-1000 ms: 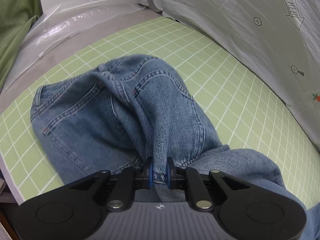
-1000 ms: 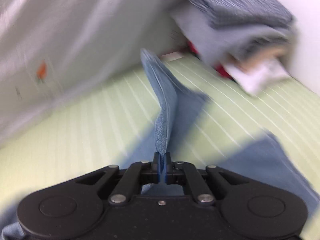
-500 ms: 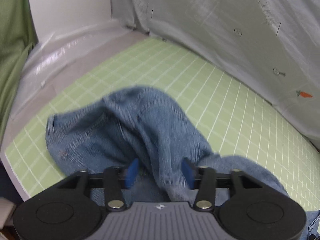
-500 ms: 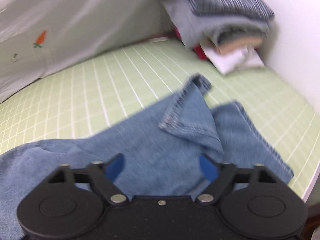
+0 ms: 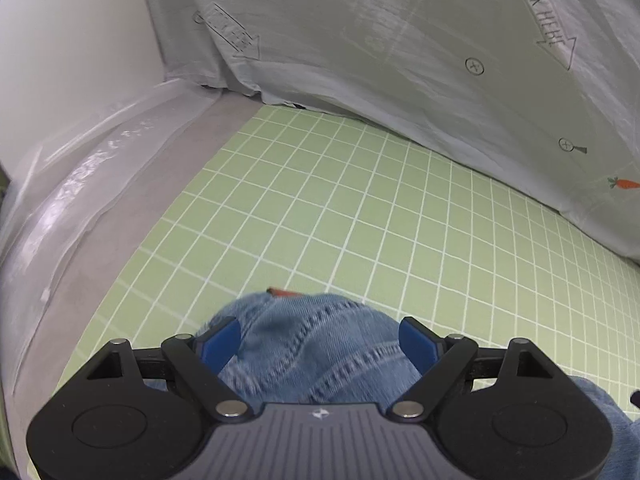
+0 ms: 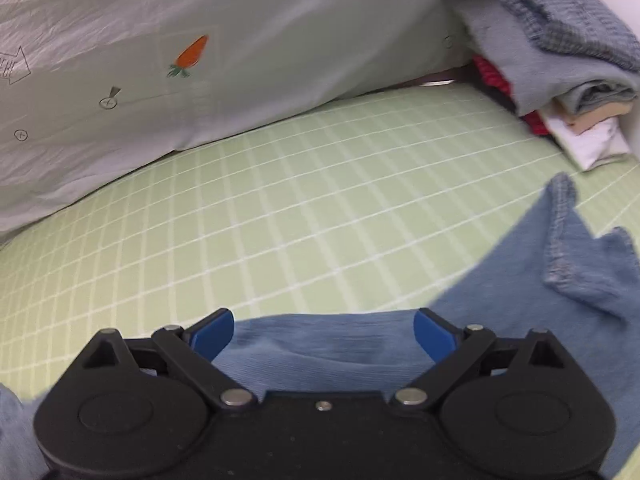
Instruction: Fold clothes
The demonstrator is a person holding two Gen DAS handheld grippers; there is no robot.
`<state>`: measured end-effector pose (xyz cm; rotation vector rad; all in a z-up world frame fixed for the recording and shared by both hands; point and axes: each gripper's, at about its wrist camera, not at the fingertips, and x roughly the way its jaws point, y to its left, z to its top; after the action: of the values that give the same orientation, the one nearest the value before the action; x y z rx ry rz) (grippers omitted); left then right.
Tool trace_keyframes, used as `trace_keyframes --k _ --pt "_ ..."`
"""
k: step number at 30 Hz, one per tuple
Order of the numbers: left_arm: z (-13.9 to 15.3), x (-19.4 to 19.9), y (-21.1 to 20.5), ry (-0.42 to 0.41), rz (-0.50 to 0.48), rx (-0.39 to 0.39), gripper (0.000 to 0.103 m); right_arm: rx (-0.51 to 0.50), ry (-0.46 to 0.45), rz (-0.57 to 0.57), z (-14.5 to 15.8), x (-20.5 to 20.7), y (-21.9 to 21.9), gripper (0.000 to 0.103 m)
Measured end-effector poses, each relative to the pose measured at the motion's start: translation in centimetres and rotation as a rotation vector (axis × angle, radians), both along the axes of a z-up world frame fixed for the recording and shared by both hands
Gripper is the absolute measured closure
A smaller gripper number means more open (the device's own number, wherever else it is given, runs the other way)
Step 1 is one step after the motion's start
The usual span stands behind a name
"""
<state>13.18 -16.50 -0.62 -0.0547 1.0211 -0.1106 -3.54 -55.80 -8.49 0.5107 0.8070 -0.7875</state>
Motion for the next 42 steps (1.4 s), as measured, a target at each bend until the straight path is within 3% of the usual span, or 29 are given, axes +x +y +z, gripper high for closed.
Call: trace_keyframes --k 8,19,21,22,23,24,25,26,27,28,33,39,40,42 --pt "-5.2 7.0 -1.3 0.165 -0.080 -0.062 0.016 0.153 0.114 -0.097 -3.4 6.9 1.7 0.005" --pt "-7.2 4.3 -1.2 0.209 -0.067 -0.121 0.015 0.249 0.215 -0.109 -4.6 8.1 3.0 0.004" --pt "-7.3 3.5 -1.1 0.211 -0.075 -0.103 0.020 0.239 0.215 -0.084 -4.5 8.0 3.3 0.003" --pt "-7.3 3.2 -1.2 0.207 -0.076 -0.087 0.031 0.230 0.200 -0.075 -4.4 7.7 3.5 0.005" --pt "-7.2 2.8 -1.1 0.200 -0.076 -0.074 0.044 0.222 0.186 -0.066 -4.3 7.4 3.7 0.008" --pt "-7.2 2.4 -1.1 0.193 -0.076 -0.061 0.048 0.208 0.170 -0.039 -4.1 7.1 4.0 0.019" --pt "-7.1 1.9 -1.1 0.186 -0.076 -0.048 0.055 0.192 0.153 -0.005 -3.9 6.7 4.4 0.045" --pt "-6.9 1.6 -1.0 0.178 -0.074 -0.044 0.064 0.177 0.137 0.029 -3.6 6.3 4.7 0.059" --pt "-6.7 1.5 -0.8 0.167 -0.068 -0.051 0.069 0.161 0.120 0.063 -3.4 6.0 5.0 0.083" --pt "-6.5 1.3 -0.5 0.157 -0.063 -0.058 0.074 0.159 0.103 0.078 -3.2 5.6 5.2 0.092" --pt "-4.1 0.7 1.6 0.057 -0.014 -0.132 0.088 0.140 -0.044 0.078 0.0 3.5 4.5 0.098" --pt "1.3 2.5 5.3 -0.224 0.075 -0.247 0.089 -0.083 -0.303 0.123 8.0 3.4 3.3 0.099" --pt "1.7 3.1 5.5 -0.272 0.093 -0.251 0.085 -0.138 -0.348 0.132 9.1 3.9 3.2 0.103" --pt "1.8 4.9 5.1 -0.328 0.138 -0.209 0.059 -0.305 -0.381 0.117 10.5 6.0 3.3 0.102"
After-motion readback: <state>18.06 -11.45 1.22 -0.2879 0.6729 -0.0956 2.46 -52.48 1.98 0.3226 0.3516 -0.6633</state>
